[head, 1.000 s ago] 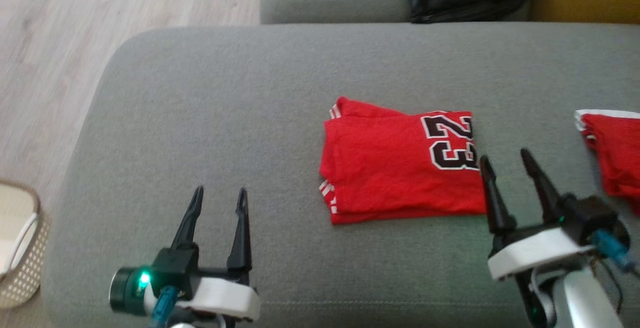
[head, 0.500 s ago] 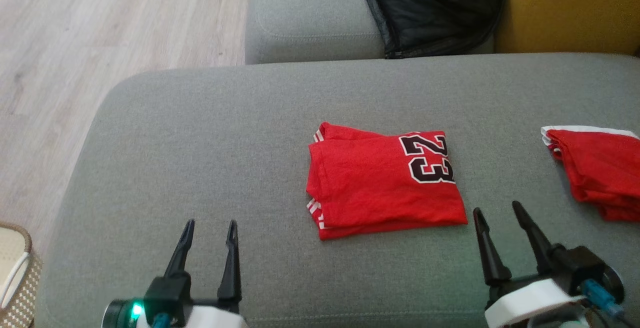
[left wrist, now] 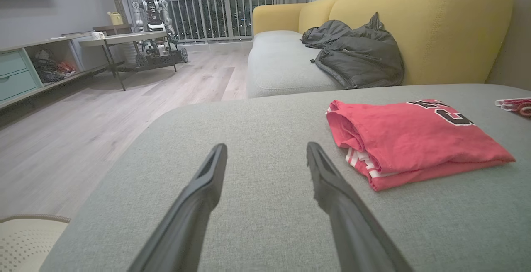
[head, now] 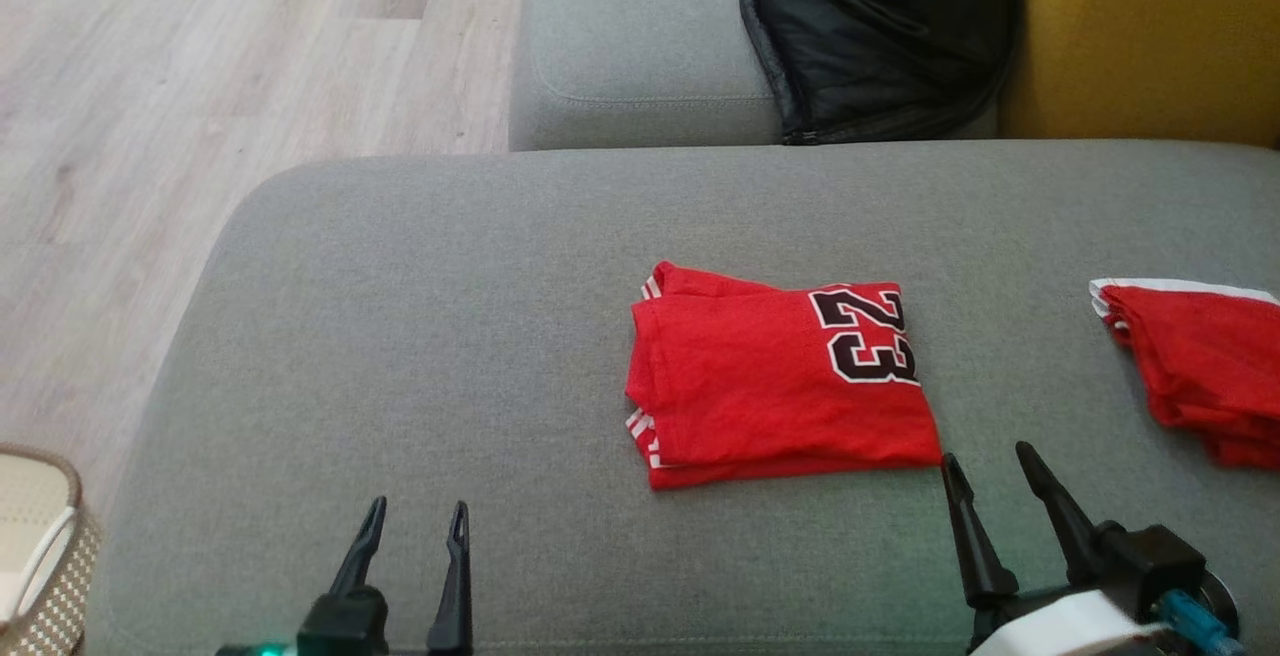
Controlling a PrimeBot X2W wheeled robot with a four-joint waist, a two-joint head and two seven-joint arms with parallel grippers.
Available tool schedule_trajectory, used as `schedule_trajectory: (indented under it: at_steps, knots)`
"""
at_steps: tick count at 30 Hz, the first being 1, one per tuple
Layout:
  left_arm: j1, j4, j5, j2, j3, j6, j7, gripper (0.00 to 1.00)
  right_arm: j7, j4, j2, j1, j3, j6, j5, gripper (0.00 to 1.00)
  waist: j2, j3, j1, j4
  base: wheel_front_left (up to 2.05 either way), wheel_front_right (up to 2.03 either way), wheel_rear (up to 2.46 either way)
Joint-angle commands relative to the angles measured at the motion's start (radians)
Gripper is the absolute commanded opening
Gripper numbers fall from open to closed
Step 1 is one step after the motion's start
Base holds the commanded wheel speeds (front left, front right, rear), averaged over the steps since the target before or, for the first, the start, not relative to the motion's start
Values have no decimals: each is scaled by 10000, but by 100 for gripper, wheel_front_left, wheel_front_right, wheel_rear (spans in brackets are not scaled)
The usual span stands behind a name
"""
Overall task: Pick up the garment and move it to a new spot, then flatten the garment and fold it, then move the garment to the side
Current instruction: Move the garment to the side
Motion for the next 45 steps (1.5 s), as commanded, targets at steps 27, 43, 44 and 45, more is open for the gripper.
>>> schedule_trajectory:
  at_steps: [27, 43, 44, 45]
  knots:
    - [-1092, 566, 442, -574, 117, -707, -61, 100, 773, 7720, -799, -6165, -1975, -4, 1377, 100, 0, 1542, 0, 1461, 0, 0, 0]
    - [-1537, 675, 525, -676, 9, -727, -61, 100, 1944, 10543, -957, -7556, -1241, -4, 1813, 0, 0, 1906, 0, 1217, 0, 0, 0]
    - [-1519, 669, 531, -674, 24, -729, -61, 100, 1789, 10494, -977, -7569, -1180, -4, 1839, 0, 0, 1879, 0, 1119, 0, 0, 0]
    - [-1504, 654, 538, -672, 41, -730, -61, 100, 1623, 10416, -996, -7599, -1107, -4, 1863, 0, 0, 1860, 0, 1000, 0, 0, 0]
